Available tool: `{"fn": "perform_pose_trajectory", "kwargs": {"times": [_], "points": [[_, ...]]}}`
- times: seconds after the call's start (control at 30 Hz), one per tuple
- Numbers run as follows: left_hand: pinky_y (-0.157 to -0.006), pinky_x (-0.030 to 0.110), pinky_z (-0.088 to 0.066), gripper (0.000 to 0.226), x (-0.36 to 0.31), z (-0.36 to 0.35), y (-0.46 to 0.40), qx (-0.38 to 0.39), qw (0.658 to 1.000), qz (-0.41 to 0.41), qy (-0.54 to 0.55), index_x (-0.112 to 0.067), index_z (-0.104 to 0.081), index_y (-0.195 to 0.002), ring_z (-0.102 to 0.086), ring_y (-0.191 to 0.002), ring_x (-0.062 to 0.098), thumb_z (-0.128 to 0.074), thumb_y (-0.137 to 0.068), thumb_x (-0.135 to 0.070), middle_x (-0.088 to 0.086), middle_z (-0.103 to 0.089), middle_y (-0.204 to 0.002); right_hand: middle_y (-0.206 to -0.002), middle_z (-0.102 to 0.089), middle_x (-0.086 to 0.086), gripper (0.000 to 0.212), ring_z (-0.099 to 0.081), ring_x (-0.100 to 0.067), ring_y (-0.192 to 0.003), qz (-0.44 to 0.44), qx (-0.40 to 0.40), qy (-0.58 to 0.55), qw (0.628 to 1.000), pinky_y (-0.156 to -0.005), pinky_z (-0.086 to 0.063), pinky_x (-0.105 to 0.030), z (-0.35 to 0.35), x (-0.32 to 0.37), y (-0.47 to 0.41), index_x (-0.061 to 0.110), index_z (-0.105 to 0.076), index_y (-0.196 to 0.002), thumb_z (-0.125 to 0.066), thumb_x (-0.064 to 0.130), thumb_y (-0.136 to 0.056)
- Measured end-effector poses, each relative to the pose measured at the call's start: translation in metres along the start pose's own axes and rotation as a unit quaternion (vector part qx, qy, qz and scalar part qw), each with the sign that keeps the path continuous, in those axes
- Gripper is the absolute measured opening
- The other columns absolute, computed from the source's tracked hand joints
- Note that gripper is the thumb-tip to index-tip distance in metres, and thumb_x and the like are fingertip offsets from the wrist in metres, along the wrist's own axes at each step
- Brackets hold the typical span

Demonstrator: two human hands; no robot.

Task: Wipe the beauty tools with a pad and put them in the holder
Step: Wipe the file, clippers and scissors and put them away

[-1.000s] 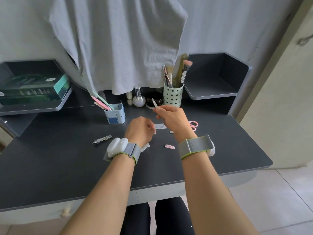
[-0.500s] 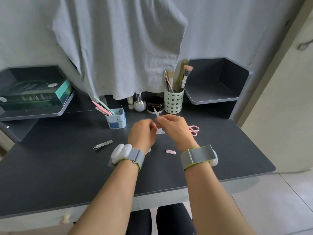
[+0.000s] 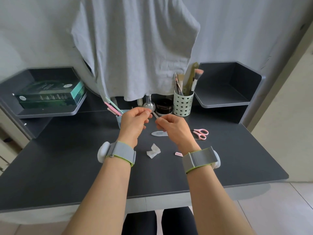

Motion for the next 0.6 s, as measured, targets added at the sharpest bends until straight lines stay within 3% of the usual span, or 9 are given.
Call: {"fn": "perform_pose_trajectory", "kwargs": {"times": [0.3,0.43,0.6], "points": [[-0.063,0.022,-0.048,0.019,-0.005,0.000,0.006,-0.004,1.000,-0.014,0.000,-0.015,-0.074,-0.099,-0.059,-0.075,0.009,-0.056,-0.098,-0.013,-0.002,-0.074,-0.086,-0.080,-0.075,0.007,0.014,-0.061,-0.007,-0.074,0.015,-0.008,0.012,1.000,-0.074,-0.051,-0.029,0.001,0.006,0.007,0.022,-0.075,-0.090,-0.063,0.029,-0.093],[-0.061,0.022,-0.048,0.020,-0.007,0.002,0.011,-0.009,1.000,-0.019,0.004,-0.016,-0.074,-0.096,-0.058,-0.073,0.008,-0.055,-0.098,-0.012,-0.001,-0.074,-0.087,-0.080,-0.074,0.007,0.014,-0.058,-0.006,-0.070,0.027,-0.014,0.042,0.999,-0.064,-0.045,-0.023,0.000,0.008,0.011,0.022,-0.074,-0.088,-0.063,0.029,-0.094],[-0.062,0.022,-0.049,0.019,-0.007,0.008,0.014,-0.018,1.000,-0.022,0.000,-0.015,-0.074,-0.098,-0.058,-0.073,0.007,-0.056,-0.097,-0.012,-0.002,-0.073,-0.086,-0.082,-0.073,0.008,0.014,-0.057,-0.004,-0.070,0.037,-0.015,0.071,0.997,-0.064,-0.043,-0.023,-0.004,0.012,0.015,0.022,-0.074,-0.090,-0.062,0.029,-0.094]]}}
Point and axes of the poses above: each hand's wrist, its own y-axis away from the middle knuckle, its own z-axis out of the back of the hand, x = y × z, the point moved 2 cm from there along -y, towards the middle knuckle
